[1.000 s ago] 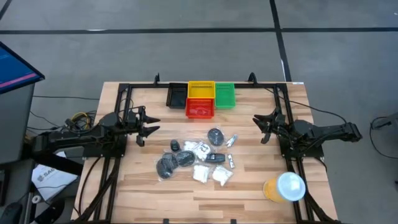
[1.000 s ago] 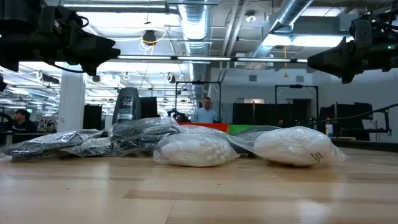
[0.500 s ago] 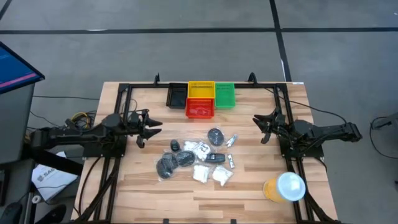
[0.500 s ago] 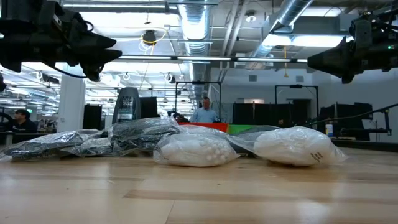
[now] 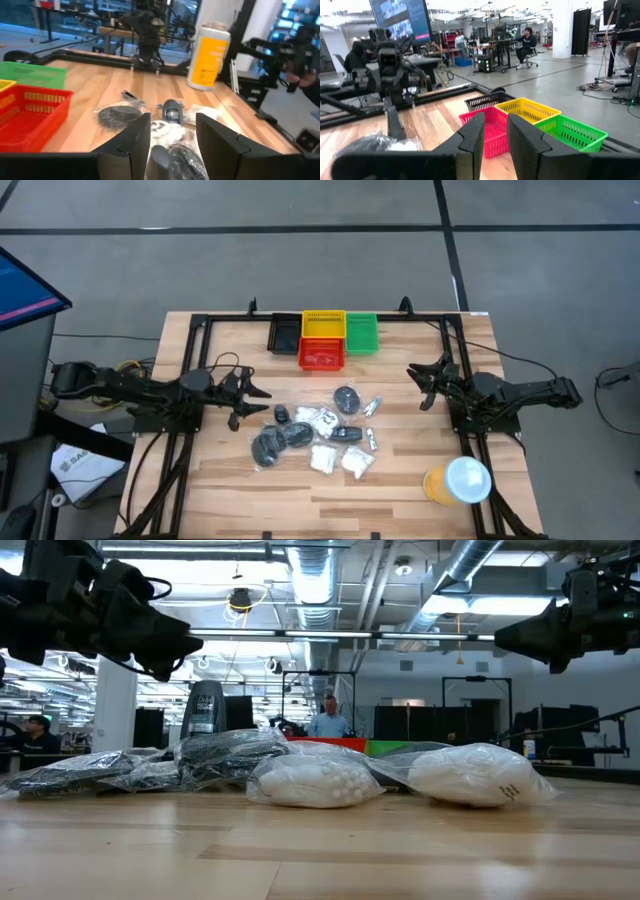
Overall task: Pick & Place Travel size toiletries
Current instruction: Put the black deodorant into the yellow bin
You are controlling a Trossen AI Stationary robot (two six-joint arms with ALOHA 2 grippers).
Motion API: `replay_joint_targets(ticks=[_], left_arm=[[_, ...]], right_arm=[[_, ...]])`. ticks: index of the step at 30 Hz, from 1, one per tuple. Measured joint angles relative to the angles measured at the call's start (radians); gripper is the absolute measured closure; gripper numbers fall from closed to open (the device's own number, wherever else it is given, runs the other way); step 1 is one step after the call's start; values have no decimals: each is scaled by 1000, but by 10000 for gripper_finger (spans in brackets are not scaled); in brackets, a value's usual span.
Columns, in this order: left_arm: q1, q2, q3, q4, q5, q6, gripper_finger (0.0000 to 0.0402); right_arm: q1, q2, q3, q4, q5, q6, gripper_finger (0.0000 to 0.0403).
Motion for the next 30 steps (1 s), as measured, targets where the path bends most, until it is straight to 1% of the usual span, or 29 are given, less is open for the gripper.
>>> replay_joint_targets(ticks=[2, 6, 11, 15, 19, 26, 30], left_arm=[[-16, 35, 1, 35, -11, 8, 245], [-37, 105, 25, 33, -33, 49, 218], [-38, 186, 57, 38, -53, 51, 180], [-38, 232, 63, 43, -55, 49, 160], [-38, 271, 64, 50, -66, 42, 151], [-37, 325, 64, 63, -70, 21, 151], [-37, 359, 65, 99, -72, 10, 151]], right_arm=[[-5, 0, 0, -1, 0, 0, 327], [-22, 0, 0, -1, 0, 0, 327], [-34, 0, 0, 8, 0, 1, 327], [-34, 0, 0, 11, 0, 2, 327], [-34, 0, 0, 11, 0, 2, 327], [-33, 0, 0, 11, 0, 2, 327], [-33, 0, 0, 11, 0, 2, 327]])
